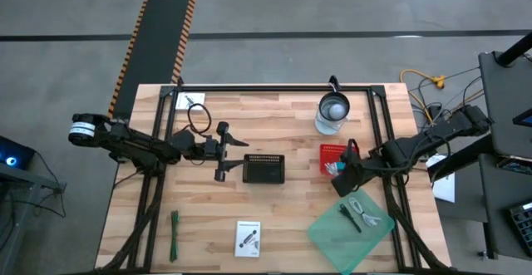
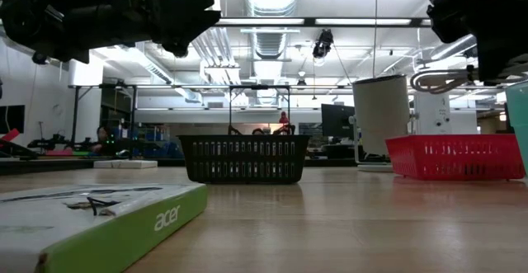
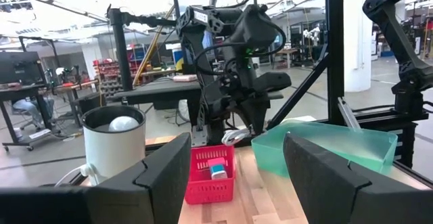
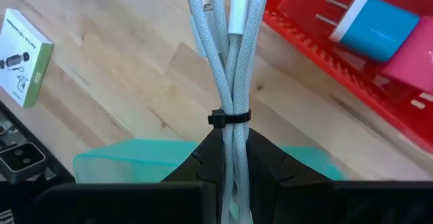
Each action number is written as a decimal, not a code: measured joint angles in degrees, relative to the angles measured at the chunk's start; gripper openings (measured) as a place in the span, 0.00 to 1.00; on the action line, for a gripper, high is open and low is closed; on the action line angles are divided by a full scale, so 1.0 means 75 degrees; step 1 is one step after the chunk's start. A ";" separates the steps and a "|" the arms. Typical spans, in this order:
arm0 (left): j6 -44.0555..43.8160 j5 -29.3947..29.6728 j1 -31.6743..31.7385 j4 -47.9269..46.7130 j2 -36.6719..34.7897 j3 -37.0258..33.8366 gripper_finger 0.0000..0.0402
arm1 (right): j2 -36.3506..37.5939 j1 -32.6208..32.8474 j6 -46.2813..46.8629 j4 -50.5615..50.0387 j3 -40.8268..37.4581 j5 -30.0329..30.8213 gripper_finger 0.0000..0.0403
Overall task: Pick and place items into bin
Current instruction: Put the white charger cable into the blue bin
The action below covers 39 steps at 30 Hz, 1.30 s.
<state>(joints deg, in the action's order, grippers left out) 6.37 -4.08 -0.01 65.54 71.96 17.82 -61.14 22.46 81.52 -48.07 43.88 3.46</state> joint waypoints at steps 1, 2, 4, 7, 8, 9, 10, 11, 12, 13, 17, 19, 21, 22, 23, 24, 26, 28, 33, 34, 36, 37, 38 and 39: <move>-0.0003 0.0000 0.0000 0.0000 0.0000 0.0000 0.55 | 0.0000 0.0041 0.0031 -0.0003 0.0000 0.0000 0.07; -0.0004 0.0000 0.0000 0.0000 -0.0001 -0.0003 0.55 | 0.0000 0.0085 0.0081 -0.0005 0.0000 0.0002 0.07; -0.0009 0.0000 0.0000 -0.0004 0.0001 -0.0009 0.55 | 0.0000 0.0174 0.0157 -0.0006 0.0000 0.0003 0.07; -0.0015 0.0000 0.0000 -0.0006 0.0001 -0.0023 0.55 | 0.0000 0.0382 0.0301 -0.0012 0.0000 0.0012 0.07; -0.0020 0.0000 0.0000 -0.0006 0.0001 -0.0023 0.55 | 0.0000 0.0465 0.0349 -0.0012 0.0000 0.0014 0.07; -0.0043 0.0000 0.0000 -0.0008 0.0000 -0.0023 0.55 | 0.0000 0.0553 0.0390 -0.0012 0.0000 0.0012 0.07; -0.0210 -0.0003 0.0000 -0.0006 0.0001 -0.0023 0.55 | 0.0000 0.0643 0.0456 -0.0012 0.0000 0.0012 0.07; -0.0470 -0.0003 0.0000 -0.0003 0.0001 -0.0030 0.55 | -0.0003 0.0738 0.0521 -0.0012 0.0000 0.0012 0.07; -0.0725 -0.0003 0.0000 -0.0007 0.0001 -0.0041 0.55 | -0.0003 0.0839 0.0588 -0.0012 0.0000 0.0012 0.07; -0.0944 -0.0004 0.0000 -0.0007 0.0001 -0.0057 0.55 | -0.0006 0.0946 0.0696 -0.0012 0.0000 0.0015 0.07; -0.1210 -0.0006 0.0000 -0.0006 0.0001 -0.0132 0.55 | -0.0009 0.1428 0.1126 -0.0012 0.0000 0.0013 0.07; -0.1215 -0.0006 0.0000 -0.0009 0.0001 -0.0158 0.55 | -0.0009 0.1699 0.1368 -0.0009 0.0000 0.0027 0.07; -0.1276 -0.0003 -0.0011 -0.0005 0.0001 -0.0184 0.55 | -0.0009 0.1991 0.1612 -0.0004 0.0000 0.0148 0.07; -0.1348 -0.0003 -0.0017 -0.0006 0.0001 -0.0184 0.55 | -0.0009 0.2142 0.1749 0.0003 0.0000 0.0192 0.07; -0.1361 -0.0003 -0.0026 -0.0002 0.0005 -0.0184 0.55 | -0.0009 0.2282 0.1869 0.0003 0.0000 0.0214 0.07; -0.1361 -0.0003 -0.0026 0.0038 0.0043 -0.0184 0.55 | -0.0009 0.2429 0.1976 0.0006 0.0000 0.0266 0.07; -0.1360 -0.0003 -0.0029 0.0006 0.0131 -0.0184 0.55 | -0.0009 0.2699 0.2230 0.0010 0.0000 0.0389 0.07; -0.1401 0.0000 -0.0051 0.0024 0.0216 -0.0184 0.55 | -0.0056 0.2964 0.2488 0.0037 0.0000 0.0480 0.07; -0.1400 -0.0005 -0.0114 0.0498 0.0340 -0.0187 0.55 | -0.0367 0.3528 0.2963 0.0179 0.0000 0.0531 0.07; -0.1399 -0.0005 -0.0124 0.0521 0.0376 -0.0187 0.55 | -0.0457 0.3621 0.3041 0.0219 0.0000 0.0528 0.07; -0.1399 -0.0003 -0.0128 0.0526 0.0464 -0.0187 0.55 | -0.0634 0.3769 0.3165 0.0416 0.0000 0.0530 0.07; -0.1399 -0.0003 -0.0128 0.0558 0.0502 -0.0184 0.55 | -0.0720 0.3816 0.3213 0.0509 0.0000 0.0530 0.07; -0.1399 -0.0003 -0.0128 0.0566 0.0520 -0.0181 0.55 | -0.0819 0.3863 0.3277 0.0578 0.0000 0.0530 0.07; -0.1398 -0.0003 -0.0128 0.0590 0.0542 -0.0174 0.55 | -0.0919 0.3900 0.3323 0.0656 0.0000 0.0528 0.07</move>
<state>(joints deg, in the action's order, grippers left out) -4.11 -4.10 -0.97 69.96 76.02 16.52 -68.04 51.71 106.44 -43.16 43.88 7.42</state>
